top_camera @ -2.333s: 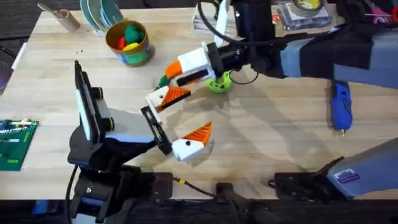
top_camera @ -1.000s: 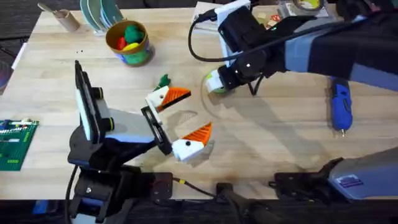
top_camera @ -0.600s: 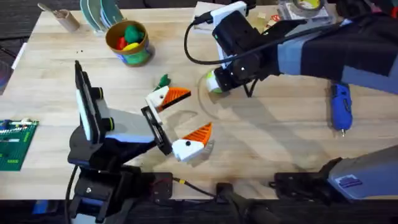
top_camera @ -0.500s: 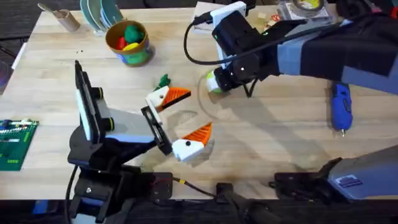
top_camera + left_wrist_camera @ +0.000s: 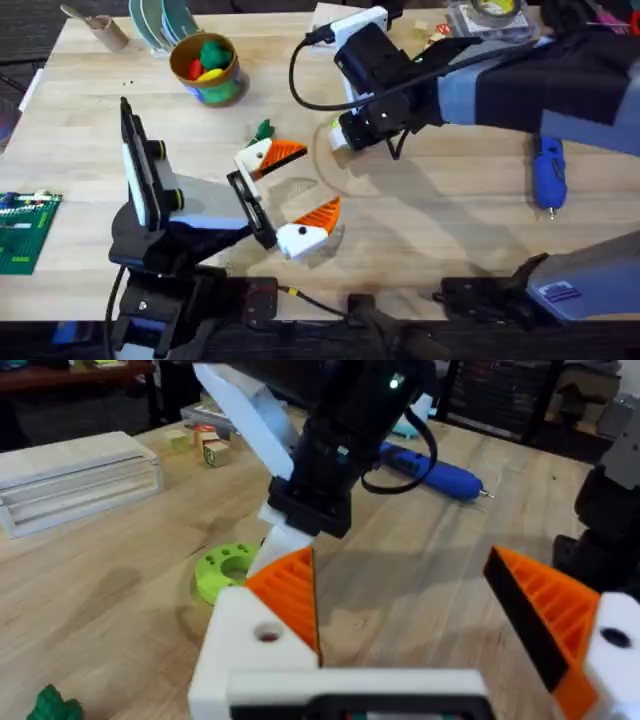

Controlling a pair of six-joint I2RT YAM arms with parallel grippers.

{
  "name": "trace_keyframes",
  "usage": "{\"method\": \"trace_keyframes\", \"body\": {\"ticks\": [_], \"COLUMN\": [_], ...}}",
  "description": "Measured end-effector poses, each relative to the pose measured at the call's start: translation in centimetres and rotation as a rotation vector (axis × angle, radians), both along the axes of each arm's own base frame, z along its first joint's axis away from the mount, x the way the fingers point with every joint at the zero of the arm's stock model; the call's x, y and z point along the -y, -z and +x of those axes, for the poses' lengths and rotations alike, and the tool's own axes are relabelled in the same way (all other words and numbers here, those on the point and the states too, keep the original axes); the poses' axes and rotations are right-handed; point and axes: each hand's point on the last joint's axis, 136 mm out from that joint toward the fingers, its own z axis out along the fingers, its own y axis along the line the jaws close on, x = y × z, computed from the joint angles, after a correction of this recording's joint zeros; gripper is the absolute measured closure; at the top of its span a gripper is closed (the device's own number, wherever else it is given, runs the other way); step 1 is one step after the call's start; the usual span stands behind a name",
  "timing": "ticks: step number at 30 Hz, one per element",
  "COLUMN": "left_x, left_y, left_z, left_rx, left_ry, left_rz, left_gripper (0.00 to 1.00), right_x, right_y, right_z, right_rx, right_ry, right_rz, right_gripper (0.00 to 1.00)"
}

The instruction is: Pick up the gripper from the table and insert it into the empty holder that is missing its gripper. Then pick up a screw, insert it into the mounting hole, and use the screwdriver to tighten it. Finally, clean up the table by picking up the vegetable and placing it into the bucket.

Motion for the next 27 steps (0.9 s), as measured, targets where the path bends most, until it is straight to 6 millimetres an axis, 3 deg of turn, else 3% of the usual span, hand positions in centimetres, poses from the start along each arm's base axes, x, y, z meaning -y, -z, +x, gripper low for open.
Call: {"method": "trace_keyframes", "body": {"ticks": [3,4,15,20,24,27], "left_x": [0.0,0.0,0.0,0.0,0.0,0.0], "left_y": [0.0,0.0,0.0,0.0,0.0,0.0], "left_z": [0.0,0.0,0.0,0.0,0.0,0.0], "left_rx": [0.0,0.0,0.0,0.0,0.0,0.0], "left_ry": [0.0,0.0,0.0,0.0,0.0,0.0], "left_rz": [0.0,0.0,0.0,0.0,0.0,0.0], "left_gripper": [0.007,0.008,0.008,0.008,0.008,0.008], "right_x": [0.0,0.01,0.24,0.47,0.42,0.45], "right_y": [0.08,0.07,0.49,0.51,0.4,0.39], "right_z": [0.0,-0.01,-0.08,-0.06,0.07,0.1], "right_rx": [-0.001,-0.001,-0.011,-0.008,-0.003,-0.003], "right_ry": [0.0,0.0,0.003,0.007,0.008,0.011], "right_rz": [-0.001,-0.001,-0.019,-0.03,-0.028,-0.028], "right_gripper": [0.506,0.582,0.662,0.788,0.977,0.989]}}
